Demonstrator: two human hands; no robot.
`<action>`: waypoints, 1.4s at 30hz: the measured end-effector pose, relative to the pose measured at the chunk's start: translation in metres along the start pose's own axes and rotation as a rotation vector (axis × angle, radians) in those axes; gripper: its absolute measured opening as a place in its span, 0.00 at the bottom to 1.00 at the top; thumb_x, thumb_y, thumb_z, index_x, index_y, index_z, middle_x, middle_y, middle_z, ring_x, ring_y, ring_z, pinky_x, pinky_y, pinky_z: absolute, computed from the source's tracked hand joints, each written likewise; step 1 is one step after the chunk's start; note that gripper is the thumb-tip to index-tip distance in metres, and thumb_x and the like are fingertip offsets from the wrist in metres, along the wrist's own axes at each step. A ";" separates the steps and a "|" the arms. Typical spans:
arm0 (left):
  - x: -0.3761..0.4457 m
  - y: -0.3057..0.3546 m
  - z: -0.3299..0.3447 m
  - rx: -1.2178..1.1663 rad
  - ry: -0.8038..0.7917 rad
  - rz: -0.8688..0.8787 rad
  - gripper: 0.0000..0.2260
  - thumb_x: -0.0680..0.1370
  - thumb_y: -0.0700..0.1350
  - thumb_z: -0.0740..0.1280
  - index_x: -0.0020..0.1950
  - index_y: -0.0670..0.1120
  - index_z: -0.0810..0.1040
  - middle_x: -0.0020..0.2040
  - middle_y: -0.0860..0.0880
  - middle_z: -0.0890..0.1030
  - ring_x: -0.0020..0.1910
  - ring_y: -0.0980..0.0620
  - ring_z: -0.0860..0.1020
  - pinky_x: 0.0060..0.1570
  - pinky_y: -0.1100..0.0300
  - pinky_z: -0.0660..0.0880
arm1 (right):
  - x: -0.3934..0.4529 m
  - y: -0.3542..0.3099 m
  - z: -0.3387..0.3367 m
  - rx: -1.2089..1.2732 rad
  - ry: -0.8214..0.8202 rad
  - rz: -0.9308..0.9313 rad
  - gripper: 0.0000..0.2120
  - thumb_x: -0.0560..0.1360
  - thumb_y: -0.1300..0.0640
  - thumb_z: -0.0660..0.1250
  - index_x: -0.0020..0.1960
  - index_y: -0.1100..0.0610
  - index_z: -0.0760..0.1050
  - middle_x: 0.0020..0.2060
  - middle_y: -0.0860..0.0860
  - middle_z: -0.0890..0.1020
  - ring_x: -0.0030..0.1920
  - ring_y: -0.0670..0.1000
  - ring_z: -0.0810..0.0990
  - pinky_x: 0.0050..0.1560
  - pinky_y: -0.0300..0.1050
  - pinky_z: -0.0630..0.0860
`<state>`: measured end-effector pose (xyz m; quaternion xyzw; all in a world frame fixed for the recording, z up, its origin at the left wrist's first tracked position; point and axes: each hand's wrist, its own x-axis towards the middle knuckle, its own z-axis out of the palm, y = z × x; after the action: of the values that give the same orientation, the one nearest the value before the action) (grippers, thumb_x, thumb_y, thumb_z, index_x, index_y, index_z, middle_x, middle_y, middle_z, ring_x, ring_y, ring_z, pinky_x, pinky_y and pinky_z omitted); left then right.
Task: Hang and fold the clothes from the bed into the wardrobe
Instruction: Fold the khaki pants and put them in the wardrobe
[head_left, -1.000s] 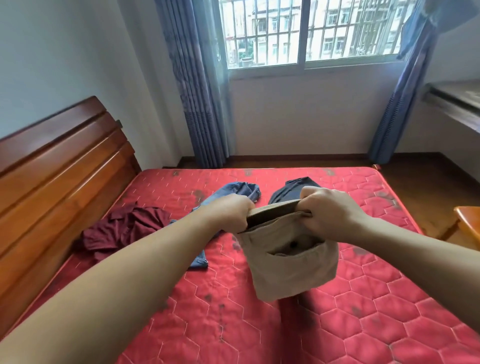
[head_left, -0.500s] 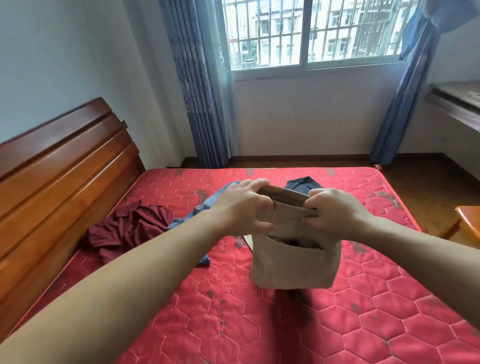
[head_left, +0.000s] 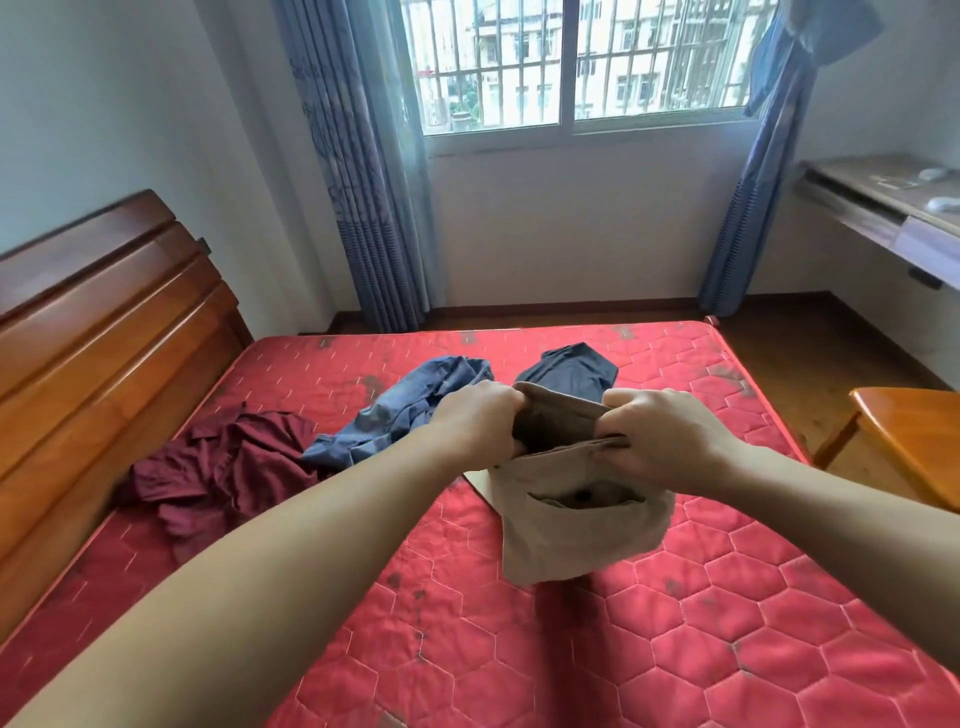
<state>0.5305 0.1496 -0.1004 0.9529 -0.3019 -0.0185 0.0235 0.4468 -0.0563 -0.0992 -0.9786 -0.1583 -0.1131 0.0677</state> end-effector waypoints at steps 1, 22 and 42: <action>0.000 0.002 0.000 -0.009 0.017 -0.011 0.15 0.73 0.51 0.70 0.58 0.49 0.78 0.53 0.47 0.80 0.52 0.44 0.78 0.44 0.54 0.76 | -0.001 0.001 -0.001 0.003 -0.002 0.006 0.06 0.70 0.52 0.69 0.35 0.51 0.80 0.36 0.45 0.75 0.31 0.50 0.71 0.31 0.40 0.65; -0.025 -0.007 -0.040 -0.349 0.356 0.302 0.04 0.76 0.41 0.67 0.45 0.46 0.82 0.52 0.50 0.77 0.47 0.52 0.77 0.51 0.58 0.74 | -0.003 0.016 -0.041 0.217 0.113 -0.020 0.06 0.70 0.55 0.74 0.41 0.55 0.78 0.38 0.45 0.77 0.36 0.49 0.75 0.36 0.41 0.72; -0.045 0.017 -0.028 -1.340 0.269 0.007 0.32 0.66 0.44 0.79 0.66 0.52 0.70 0.54 0.47 0.81 0.49 0.53 0.83 0.47 0.57 0.81 | 0.003 0.043 -0.077 0.809 0.250 0.303 0.10 0.67 0.52 0.78 0.34 0.58 0.82 0.30 0.53 0.77 0.34 0.47 0.72 0.38 0.45 0.71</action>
<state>0.4855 0.1626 -0.0705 0.7255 -0.2228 -0.0826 0.6459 0.4485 -0.1083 -0.0284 -0.8644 -0.0354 -0.1481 0.4791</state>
